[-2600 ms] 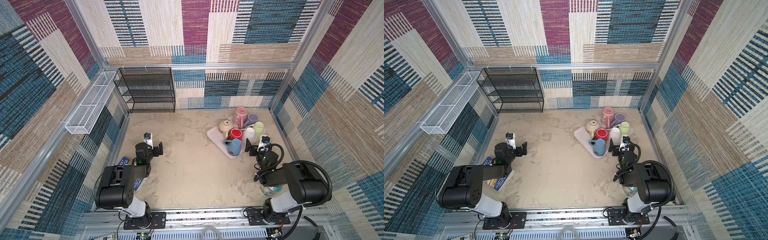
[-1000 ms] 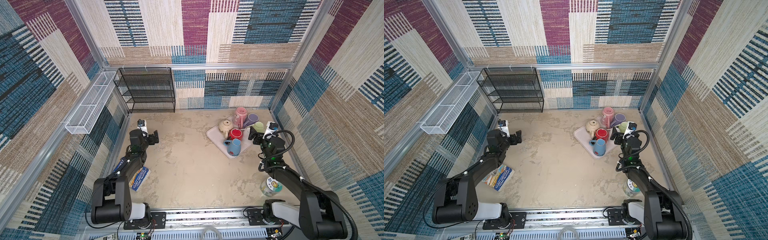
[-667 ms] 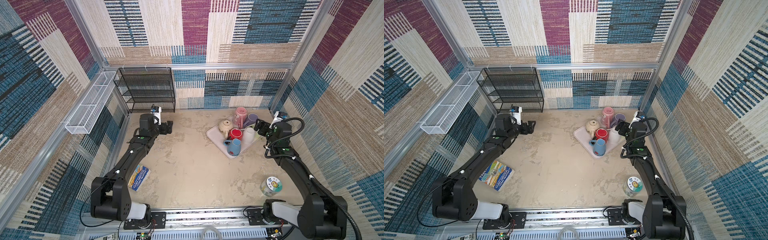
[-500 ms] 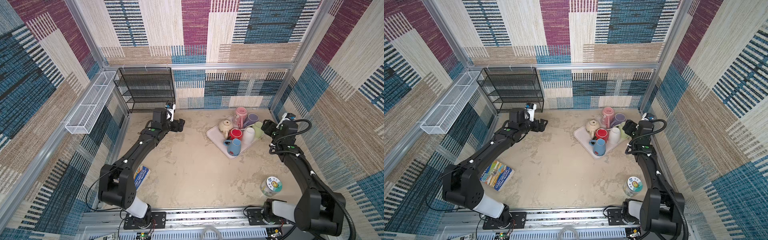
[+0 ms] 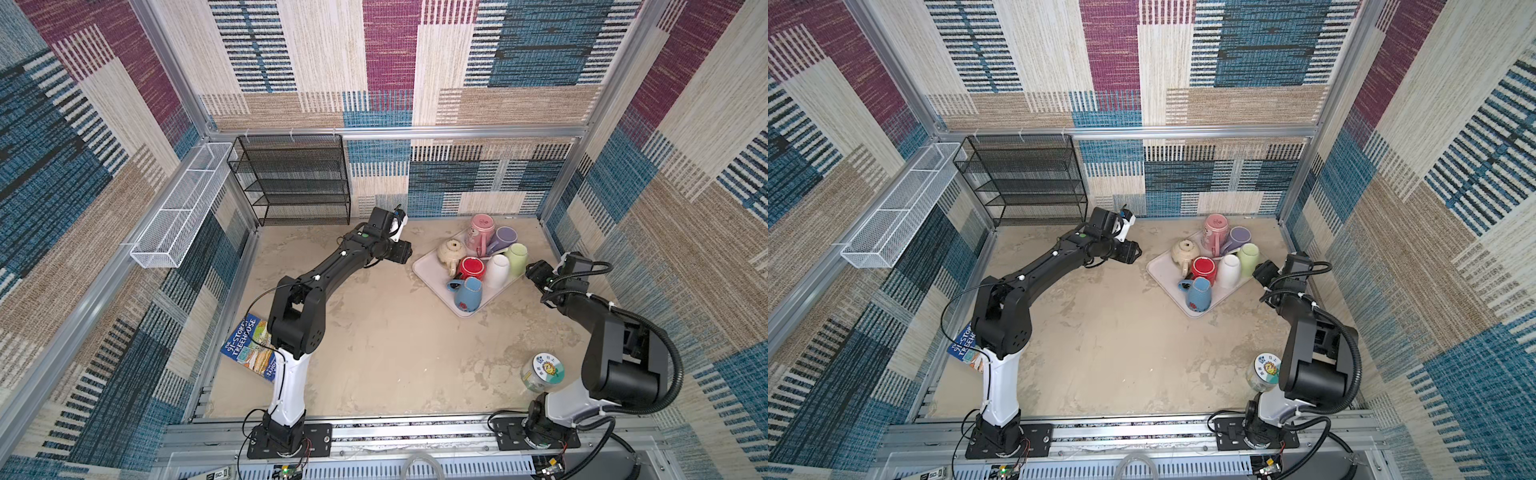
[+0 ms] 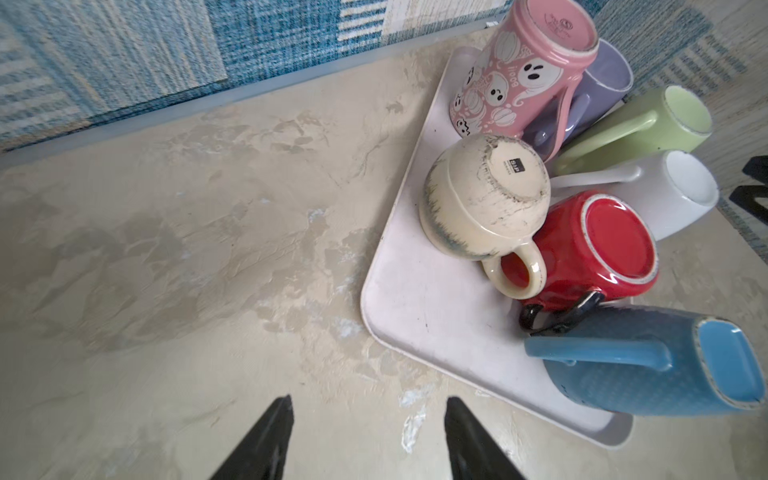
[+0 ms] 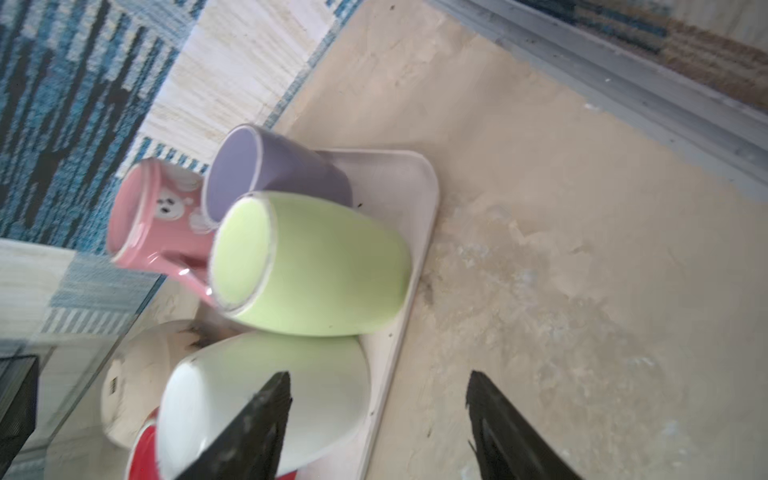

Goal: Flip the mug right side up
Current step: 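Reach the left gripper to the cream mug while the right reaches the tray corner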

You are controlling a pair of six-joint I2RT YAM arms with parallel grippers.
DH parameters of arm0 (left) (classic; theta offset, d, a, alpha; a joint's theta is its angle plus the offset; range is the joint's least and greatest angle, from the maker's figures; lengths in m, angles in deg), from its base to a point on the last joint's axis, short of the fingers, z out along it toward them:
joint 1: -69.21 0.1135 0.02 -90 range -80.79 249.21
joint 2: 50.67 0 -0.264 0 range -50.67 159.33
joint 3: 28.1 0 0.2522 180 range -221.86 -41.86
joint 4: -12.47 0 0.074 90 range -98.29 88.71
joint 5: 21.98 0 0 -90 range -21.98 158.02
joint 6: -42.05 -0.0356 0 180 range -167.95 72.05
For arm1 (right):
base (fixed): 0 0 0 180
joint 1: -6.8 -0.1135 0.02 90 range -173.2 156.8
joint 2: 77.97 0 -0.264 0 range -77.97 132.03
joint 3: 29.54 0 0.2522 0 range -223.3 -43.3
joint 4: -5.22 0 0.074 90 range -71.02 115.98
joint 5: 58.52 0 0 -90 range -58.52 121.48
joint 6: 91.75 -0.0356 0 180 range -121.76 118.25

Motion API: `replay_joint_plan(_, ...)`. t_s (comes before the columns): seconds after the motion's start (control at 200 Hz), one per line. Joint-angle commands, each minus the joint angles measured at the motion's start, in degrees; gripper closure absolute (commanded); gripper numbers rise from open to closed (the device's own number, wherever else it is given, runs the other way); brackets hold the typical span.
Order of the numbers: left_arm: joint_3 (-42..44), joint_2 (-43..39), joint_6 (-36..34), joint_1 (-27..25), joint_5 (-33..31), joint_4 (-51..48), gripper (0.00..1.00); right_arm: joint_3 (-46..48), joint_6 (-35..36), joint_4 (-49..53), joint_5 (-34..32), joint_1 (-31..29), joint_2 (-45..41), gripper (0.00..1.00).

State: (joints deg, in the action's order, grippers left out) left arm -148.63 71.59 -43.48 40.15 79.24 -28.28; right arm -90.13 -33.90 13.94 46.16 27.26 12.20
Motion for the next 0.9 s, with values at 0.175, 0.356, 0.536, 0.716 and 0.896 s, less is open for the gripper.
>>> replay_joint_plan(0.175,-16.24,11.55,-0.78,-3.17,-4.07,-15.79,0.44,-2.74,-2.95,-6.21,0.83,0.88,6.0,0.37)
replay_joint_plan(0.356,-25.68,18.3,0.42,-3.89,-7.02,-21.77,0.52,-2.12,-5.2,-9.64,0.66,1.87,8.12,0.45)
replay_joint_plan(0.536,-30.47,22.49,2.14,-4.08,-7.78,-23.9,0.54,-2.08,-5.73,-11.71,0.39,1.98,9.58,0.49)
replay_joint_plan(0.716,-34.02,26.15,4.41,-4.32,-7.06,-24.37,0.57,-1.52,-5.92,-13.86,0.9,1.99,10.45,0.52)
replay_joint_plan(0.896,-37.34,29.61,5.87,-5.1,-7.99,-24.65,0.62,-0.48,-6.09,-15.55,-0.14,1.91,10.16,0.53)
